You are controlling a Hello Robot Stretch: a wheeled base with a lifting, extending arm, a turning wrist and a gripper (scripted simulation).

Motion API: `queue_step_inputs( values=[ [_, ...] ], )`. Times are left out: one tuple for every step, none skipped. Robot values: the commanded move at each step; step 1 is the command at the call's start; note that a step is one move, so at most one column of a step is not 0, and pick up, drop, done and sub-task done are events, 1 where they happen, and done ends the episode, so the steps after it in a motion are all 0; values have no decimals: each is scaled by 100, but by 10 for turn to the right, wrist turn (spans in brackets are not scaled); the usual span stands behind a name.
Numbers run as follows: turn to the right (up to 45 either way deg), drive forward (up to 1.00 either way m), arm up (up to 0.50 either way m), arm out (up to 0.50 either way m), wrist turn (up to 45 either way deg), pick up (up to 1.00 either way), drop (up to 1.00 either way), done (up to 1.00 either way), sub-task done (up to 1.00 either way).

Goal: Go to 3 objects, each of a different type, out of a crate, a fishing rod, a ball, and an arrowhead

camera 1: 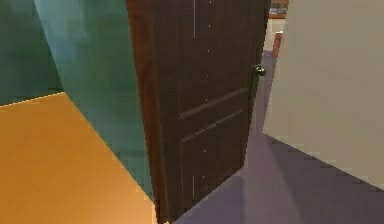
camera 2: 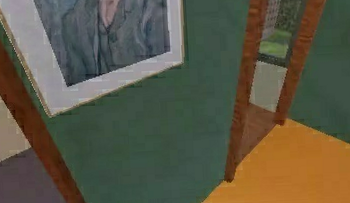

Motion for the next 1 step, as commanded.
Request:
queue_step_inputs(
  values=[
    [0,40,0,0,0,0,0,0,0]
  ],
)
